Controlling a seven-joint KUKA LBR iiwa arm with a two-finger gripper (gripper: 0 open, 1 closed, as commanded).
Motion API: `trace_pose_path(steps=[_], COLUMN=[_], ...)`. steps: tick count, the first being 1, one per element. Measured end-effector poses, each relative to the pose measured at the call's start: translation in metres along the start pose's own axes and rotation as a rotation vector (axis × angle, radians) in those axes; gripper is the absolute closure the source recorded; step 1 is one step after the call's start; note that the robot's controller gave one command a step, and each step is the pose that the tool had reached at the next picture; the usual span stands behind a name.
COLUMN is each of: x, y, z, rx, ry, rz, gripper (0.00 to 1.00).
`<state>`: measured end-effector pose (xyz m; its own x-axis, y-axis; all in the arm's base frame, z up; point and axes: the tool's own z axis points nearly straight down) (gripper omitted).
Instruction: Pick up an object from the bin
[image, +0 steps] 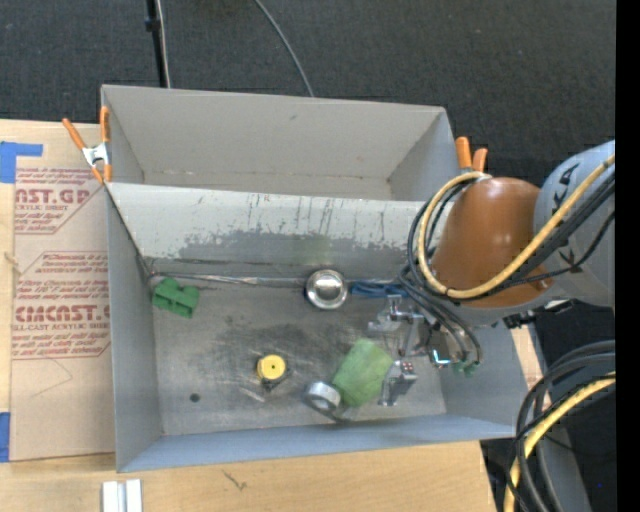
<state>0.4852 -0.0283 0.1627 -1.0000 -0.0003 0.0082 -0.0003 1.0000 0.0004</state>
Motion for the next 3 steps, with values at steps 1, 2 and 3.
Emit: trace_pose_path(steps=[1, 2, 3], x=[-0.009, -0.009, -0.006], y=[-0.012, -0.012, -0.026], z=[0.076, 0.077, -0.069], rx=[0.002, 0.003, 0.004], ry=[-0.014, -0.012, -0.017], rz=[-0.270, -0.271, -0.341], gripper=[0.00, 1.00, 1.00])
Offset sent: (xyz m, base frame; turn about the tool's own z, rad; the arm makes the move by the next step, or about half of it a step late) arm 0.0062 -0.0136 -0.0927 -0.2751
